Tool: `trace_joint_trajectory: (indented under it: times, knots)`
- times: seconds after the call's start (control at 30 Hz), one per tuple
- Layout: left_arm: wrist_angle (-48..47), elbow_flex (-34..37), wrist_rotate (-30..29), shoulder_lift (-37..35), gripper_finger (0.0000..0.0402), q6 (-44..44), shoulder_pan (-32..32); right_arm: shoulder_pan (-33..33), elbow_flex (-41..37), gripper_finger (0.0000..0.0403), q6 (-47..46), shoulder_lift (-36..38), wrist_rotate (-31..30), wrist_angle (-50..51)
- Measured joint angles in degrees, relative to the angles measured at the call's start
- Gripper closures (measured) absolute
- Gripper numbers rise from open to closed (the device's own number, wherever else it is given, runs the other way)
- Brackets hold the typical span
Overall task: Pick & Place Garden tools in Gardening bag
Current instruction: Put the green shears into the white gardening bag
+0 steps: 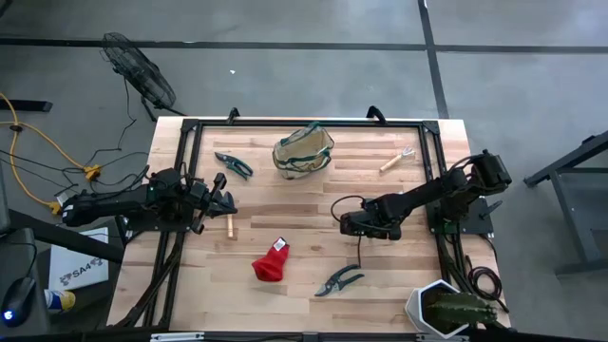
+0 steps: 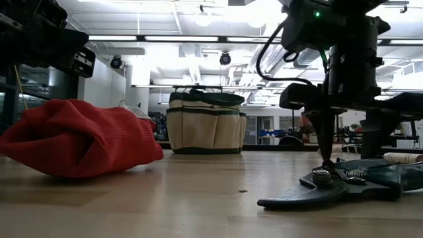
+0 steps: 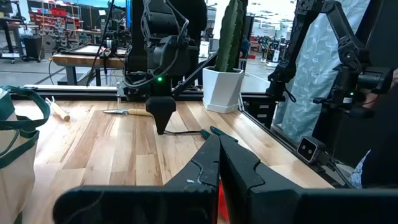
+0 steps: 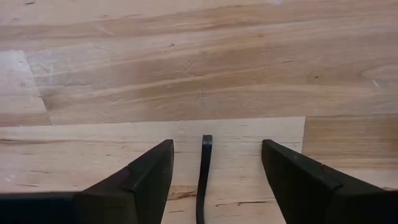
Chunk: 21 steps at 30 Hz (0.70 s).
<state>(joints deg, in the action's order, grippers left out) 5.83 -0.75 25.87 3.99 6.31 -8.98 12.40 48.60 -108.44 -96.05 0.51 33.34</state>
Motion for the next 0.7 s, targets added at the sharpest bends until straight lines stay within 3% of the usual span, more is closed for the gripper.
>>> trace_joint_trajectory:
  times: [0.33,0.7]
  knots:
    - [0.0,0.0,0.17,0.0,0.0402,0.0,-0.02,0.09,-0.13,0.0262,1.59,-0.02,0.23,1.04]
    - [0.01,0.0,0.15,0.0,0.0402,0.01,-0.01,0.02,-0.17,0.0285,2.15,-0.07,1.44,1.09]
